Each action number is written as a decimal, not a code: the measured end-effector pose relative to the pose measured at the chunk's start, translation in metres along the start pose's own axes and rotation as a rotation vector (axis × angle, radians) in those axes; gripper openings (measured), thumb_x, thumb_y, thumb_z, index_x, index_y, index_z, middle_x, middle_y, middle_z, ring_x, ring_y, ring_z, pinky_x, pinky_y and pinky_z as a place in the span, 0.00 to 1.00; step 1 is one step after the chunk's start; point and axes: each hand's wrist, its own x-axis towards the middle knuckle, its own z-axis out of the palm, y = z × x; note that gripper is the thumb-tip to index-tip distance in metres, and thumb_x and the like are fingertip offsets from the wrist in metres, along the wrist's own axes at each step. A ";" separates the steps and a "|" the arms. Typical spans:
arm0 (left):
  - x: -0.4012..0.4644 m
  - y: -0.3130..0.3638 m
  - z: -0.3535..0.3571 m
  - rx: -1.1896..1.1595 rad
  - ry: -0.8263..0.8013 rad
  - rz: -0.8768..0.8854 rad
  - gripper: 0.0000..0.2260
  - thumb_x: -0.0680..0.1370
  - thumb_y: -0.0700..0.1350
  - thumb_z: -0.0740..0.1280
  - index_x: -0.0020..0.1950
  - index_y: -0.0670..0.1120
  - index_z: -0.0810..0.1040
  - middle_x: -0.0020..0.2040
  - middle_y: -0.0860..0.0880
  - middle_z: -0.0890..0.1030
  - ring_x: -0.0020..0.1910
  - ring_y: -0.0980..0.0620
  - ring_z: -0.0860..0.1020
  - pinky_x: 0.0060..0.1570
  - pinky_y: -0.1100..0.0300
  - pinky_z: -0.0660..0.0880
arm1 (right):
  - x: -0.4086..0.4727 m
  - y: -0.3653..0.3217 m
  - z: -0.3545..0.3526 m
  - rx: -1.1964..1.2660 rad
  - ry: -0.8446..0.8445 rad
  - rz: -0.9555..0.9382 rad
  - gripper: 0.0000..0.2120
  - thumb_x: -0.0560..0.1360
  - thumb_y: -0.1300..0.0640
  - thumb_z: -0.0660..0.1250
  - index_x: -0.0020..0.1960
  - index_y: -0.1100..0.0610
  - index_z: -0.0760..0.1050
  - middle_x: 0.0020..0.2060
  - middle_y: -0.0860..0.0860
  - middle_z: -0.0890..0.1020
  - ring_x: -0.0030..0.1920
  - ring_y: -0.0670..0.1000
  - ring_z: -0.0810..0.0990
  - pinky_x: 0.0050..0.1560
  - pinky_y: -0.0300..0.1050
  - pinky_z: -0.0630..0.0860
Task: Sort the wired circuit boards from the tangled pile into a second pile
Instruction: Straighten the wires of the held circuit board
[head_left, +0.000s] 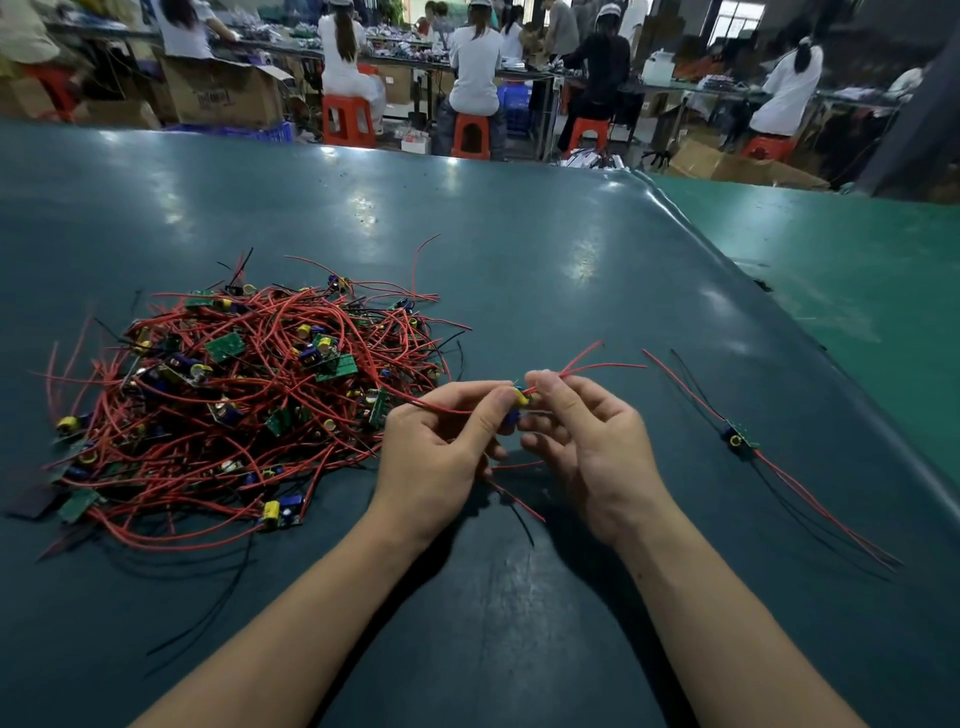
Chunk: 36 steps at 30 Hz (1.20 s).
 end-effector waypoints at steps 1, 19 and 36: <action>0.000 0.000 0.000 0.026 -0.029 0.011 0.05 0.73 0.46 0.71 0.47 0.47 0.84 0.36 0.51 0.85 0.30 0.56 0.80 0.31 0.64 0.76 | 0.000 0.000 -0.001 -0.039 0.019 -0.029 0.04 0.73 0.60 0.71 0.43 0.62 0.80 0.34 0.54 0.83 0.30 0.48 0.80 0.31 0.37 0.78; 0.001 -0.002 0.000 -0.119 -0.008 -0.072 0.06 0.68 0.46 0.78 0.33 0.47 0.83 0.25 0.56 0.77 0.23 0.61 0.71 0.27 0.70 0.67 | 0.015 -0.006 -0.022 -0.214 0.344 -0.202 0.11 0.80 0.60 0.64 0.42 0.58 0.82 0.31 0.48 0.83 0.30 0.44 0.79 0.26 0.37 0.74; 0.008 -0.006 -0.001 -0.249 0.017 -0.212 0.08 0.68 0.43 0.77 0.30 0.46 0.83 0.22 0.54 0.68 0.21 0.57 0.61 0.23 0.67 0.59 | 0.017 -0.007 -0.027 -0.141 0.435 -0.338 0.07 0.81 0.56 0.64 0.54 0.60 0.77 0.31 0.51 0.83 0.24 0.47 0.76 0.25 0.39 0.76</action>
